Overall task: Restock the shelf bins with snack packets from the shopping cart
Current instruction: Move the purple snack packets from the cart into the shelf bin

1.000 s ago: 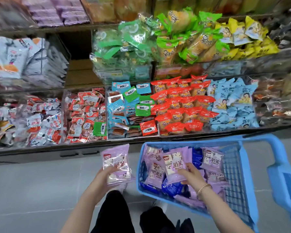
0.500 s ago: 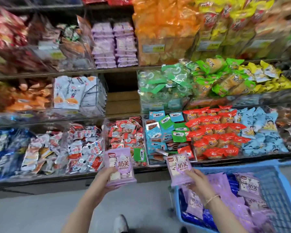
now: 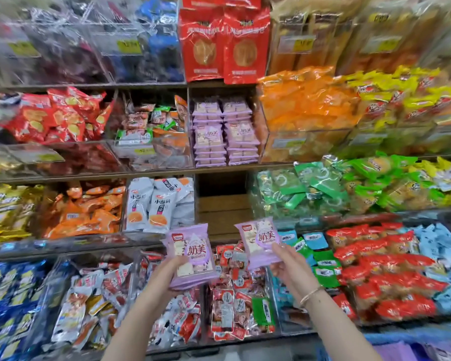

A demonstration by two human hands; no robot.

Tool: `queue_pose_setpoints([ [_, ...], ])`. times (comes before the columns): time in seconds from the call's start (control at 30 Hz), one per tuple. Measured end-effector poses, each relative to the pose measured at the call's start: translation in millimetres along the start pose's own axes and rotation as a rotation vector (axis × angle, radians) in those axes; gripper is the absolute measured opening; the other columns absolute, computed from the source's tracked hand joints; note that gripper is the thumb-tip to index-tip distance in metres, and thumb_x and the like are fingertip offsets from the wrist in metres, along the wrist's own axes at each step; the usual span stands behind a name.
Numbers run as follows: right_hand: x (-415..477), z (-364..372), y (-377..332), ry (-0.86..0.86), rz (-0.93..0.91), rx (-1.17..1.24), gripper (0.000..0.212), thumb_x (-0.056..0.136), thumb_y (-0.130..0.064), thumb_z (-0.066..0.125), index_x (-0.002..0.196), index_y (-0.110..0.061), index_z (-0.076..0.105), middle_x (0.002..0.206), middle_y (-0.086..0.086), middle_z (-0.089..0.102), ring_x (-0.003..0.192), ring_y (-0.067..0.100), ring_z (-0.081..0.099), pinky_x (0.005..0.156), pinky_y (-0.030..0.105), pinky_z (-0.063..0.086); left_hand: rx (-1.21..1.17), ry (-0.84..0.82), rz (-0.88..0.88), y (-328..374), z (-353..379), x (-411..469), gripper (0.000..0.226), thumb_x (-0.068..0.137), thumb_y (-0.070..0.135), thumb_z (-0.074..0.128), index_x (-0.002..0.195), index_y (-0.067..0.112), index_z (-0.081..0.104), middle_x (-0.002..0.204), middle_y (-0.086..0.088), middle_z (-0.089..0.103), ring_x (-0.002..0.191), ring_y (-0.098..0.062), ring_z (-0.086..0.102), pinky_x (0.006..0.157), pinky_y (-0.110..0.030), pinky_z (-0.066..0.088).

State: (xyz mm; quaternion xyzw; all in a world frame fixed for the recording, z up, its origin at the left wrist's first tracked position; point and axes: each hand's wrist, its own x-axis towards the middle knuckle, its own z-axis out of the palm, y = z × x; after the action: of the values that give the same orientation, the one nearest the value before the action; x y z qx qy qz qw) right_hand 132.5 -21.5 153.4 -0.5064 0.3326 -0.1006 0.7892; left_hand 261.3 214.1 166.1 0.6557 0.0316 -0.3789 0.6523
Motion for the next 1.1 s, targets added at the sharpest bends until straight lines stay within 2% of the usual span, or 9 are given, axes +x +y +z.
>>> queue_pose_setpoints([
  [0.1,31,20,-33,-0.025,-0.048,0.004,0.019,0.093,-0.020,0.053,0.092,-0.003,0.062,0.071,0.004,0.059,0.050,0.009,0.049,0.049,0.021,0.041,-0.015,0.011,0.029,30,2,27,0.039,0.090,0.023,0.058,0.125,0.008,0.053,0.113,-0.010,0.067,0.095,-0.028,0.063,0.078,-0.039,0.050],
  [0.2,63,36,-61,-0.038,-0.056,0.045,0.024,0.093,-0.019,0.054,0.108,-0.001,0.058,0.074,0.002,0.061,0.048,0.010,0.050,0.047,0.021,0.042,-0.012,0.036,0.066,60,1,49,0.039,0.086,0.031,0.062,0.121,0.018,0.055,0.125,-0.005,0.059,0.114,-0.028,0.056,0.089,-0.043,0.048],
  [0.43,134,80,-135,-0.136,-0.109,0.133,0.016,0.093,-0.008,0.050,0.105,-0.002,0.058,0.072,0.005,0.063,0.045,0.010,0.053,0.038,0.020,0.040,-0.119,0.055,0.198,126,10,83,0.039,0.074,0.030,0.065,0.110,0.014,0.062,0.094,-0.007,0.073,0.080,-0.024,0.063,0.073,-0.036,0.044],
  [0.6,183,121,-180,-0.175,-0.173,0.038,0.008,0.093,-0.015,0.055,0.100,-0.012,0.058,0.069,0.001,0.065,0.047,0.009,0.057,0.040,0.021,0.043,-0.157,0.059,0.285,157,10,98,0.030,0.094,0.016,0.051,0.123,0.009,0.057,0.110,-0.011,0.070,0.091,-0.027,0.064,0.075,-0.038,0.048],
  [0.7,216,150,-200,-0.152,-0.209,0.018,0.003,0.093,-0.018,0.055,0.095,-0.015,0.055,0.055,0.000,0.061,0.042,0.007,0.055,0.039,0.019,0.043,-0.181,0.070,0.337,170,3,109,0.024,0.093,0.019,0.054,0.116,0.014,0.059,0.096,0.004,0.074,0.090,-0.023,0.068,0.078,-0.040,0.054],
  [0.83,258,182,-223,-0.124,-0.214,0.002,0.009,0.094,-0.021,0.054,0.100,-0.014,0.055,0.055,-0.001,0.056,0.044,0.006,0.052,0.044,0.018,0.042,-0.144,0.091,0.378,180,-4,127,0.009,0.093,0.020,0.052,0.098,0.021,0.059,0.072,0.024,0.070,0.064,0.001,0.068,0.048,-0.018,0.052],
  [0.93,280,200,-235,-0.118,-0.196,-0.006,0.007,0.090,-0.015,0.058,0.090,-0.009,0.061,0.054,-0.002,0.052,0.043,0.005,0.048,0.044,0.017,0.039,-0.169,0.096,0.372,186,-10,139,0.010,0.093,0.015,0.051,0.099,0.016,0.059,0.066,0.022,0.070,0.061,0.003,0.067,0.049,-0.017,0.052],
  [1.0,290,210,-236,-0.112,-0.178,0.062,0.008,0.089,-0.010,0.060,0.084,-0.005,0.058,0.061,0.003,0.053,0.047,0.007,0.050,0.046,0.014,0.045,-0.183,0.113,0.370,188,-16,146,0.009,0.093,0.014,0.052,0.097,0.016,0.059,0.069,0.019,0.070,0.063,0.003,0.067,0.051,-0.019,0.053],
  [1.1,302,216,-232,-0.062,-0.195,0.169,0.016,0.084,-0.004,0.065,0.094,0.001,0.054,0.094,0.011,0.057,0.074,0.012,0.059,0.068,0.017,0.054,-0.202,0.105,0.363,189,-21,154,0.007,0.092,0.015,0.054,0.098,0.015,0.057,0.069,0.021,0.071,0.066,-0.001,0.069,0.054,-0.021,0.054],
])
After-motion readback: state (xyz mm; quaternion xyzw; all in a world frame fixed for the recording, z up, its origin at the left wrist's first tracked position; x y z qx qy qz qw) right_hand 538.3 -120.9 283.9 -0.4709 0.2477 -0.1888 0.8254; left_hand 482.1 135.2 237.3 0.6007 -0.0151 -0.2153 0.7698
